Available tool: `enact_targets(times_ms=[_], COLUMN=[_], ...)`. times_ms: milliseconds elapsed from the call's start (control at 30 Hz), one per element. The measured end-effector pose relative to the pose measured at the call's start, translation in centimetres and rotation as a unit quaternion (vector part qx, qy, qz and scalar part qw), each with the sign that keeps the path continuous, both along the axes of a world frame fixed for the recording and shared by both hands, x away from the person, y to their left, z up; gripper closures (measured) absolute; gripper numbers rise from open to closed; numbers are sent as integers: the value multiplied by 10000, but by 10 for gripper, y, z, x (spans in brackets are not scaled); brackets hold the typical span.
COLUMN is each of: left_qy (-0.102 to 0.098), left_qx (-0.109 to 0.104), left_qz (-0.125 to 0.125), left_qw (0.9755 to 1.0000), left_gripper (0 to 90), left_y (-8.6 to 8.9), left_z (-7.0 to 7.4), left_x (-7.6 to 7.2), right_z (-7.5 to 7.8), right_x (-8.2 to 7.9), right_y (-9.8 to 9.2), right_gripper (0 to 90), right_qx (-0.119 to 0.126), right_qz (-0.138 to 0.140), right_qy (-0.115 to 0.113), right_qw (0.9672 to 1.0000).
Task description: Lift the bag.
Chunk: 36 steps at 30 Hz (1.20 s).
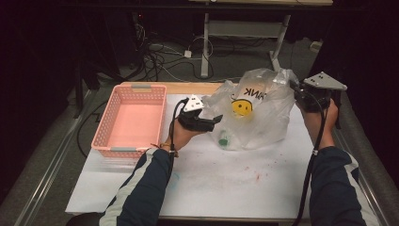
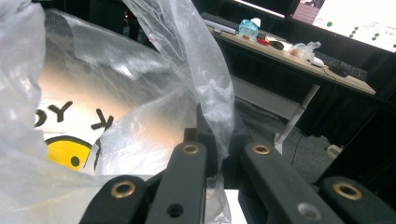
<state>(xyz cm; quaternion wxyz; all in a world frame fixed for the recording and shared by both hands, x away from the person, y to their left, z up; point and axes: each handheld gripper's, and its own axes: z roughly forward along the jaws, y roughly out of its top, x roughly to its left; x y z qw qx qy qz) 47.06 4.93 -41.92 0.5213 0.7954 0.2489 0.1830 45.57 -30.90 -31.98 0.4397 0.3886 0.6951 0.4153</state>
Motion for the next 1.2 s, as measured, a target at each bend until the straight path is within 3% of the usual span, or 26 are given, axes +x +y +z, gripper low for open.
enact_targets(times_ms=[67, 133, 233, 333, 367, 433, 633, 800, 967, 1033, 1100, 1200], left_qy=[55, 104, 173, 106, 88, 103, -334, -611, -842, -871, -985, -895], left_qx=[132, 347, 434, 572, 527, 369, 71, -232, -515, -552, -431, -400], left_qz=[67, 253, 279, 209, 192, 121, 197, 424, 501, 478, 514, 551], left_qw=[9999, 9990, 9985, 9981, 9984, 9992, 9992, 9970, 9939, 9935, 9929, 9937], left_gripper=[185, 313, 501, 823, 864, 873, 877, 877, 877, 876, 875, 874], left_y=[-7, -12, -15, -14, -12, -6, 22, 48, 66, 68, 65, 61], left_z=[-8, -15, -21, -22, -20, -14, 20, 51, 80, 86, 88, 82], left_x=[5, 10, 15, 15, 14, 12, -16, -36, -51, -54, -54, -46], right_z=[-1, -2, -3, -3, -3, -3, 1, 8, 21, 24, 25, 24], right_x=[1, 1, 2, 2, 2, 2, 0, 1, 6, 11, 16, 24], right_y=[1, 2, 2, 2, 1, 1, 0, 2, 10, 14, 17, 22], right_gripper=[900, 900, 900, 900, 900, 900, 900, 900, 900, 900, 900, 900], right_qx=[-6, -25, -28, -30, -27, -45, -72, -64, -50, -77, -86, -102], right_qz=[9, 17, 13, 2, 5, -15, -49, -88, -42, -54, -47, -80], right_qy=[25, 32, 52, 57, 61, 57, -2, -53, -153, -181, -145, -104], right_qw=[10000, 10000, 10000, 10000, 10000, 10000, 10000, 9999, 9999, 9998, 9998, 9999])
